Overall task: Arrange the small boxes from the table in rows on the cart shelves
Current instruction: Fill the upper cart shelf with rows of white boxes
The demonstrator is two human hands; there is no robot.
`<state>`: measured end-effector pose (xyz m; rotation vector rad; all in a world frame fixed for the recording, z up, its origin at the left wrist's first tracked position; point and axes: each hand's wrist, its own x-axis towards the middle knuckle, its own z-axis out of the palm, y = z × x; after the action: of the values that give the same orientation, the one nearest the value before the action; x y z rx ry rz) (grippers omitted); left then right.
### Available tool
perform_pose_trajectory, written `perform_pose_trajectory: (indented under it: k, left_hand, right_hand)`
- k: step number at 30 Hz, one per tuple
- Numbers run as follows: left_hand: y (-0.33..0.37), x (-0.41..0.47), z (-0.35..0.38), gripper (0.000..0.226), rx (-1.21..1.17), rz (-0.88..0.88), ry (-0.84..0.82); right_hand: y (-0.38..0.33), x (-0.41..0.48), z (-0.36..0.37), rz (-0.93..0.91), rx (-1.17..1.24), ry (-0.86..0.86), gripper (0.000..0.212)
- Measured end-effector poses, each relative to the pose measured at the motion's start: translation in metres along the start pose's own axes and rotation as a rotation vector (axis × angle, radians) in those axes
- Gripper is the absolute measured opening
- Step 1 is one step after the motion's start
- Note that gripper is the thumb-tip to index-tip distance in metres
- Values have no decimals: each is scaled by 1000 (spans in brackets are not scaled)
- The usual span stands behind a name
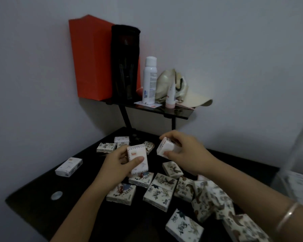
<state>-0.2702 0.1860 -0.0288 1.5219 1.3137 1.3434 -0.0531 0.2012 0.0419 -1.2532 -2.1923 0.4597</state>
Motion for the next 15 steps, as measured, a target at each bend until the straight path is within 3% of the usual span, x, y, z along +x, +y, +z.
perform_pose_trajectory:
  k: [8,15]
  left_hand:
    - [143,-30,78,27,-165,196,-205]
    - [257,-74,154,45,-255,407,-393]
  right_hand:
    - [-37,-111,-116,-123,-52,369,36]
    - [-69,-212,-241,-67,-34,587,41]
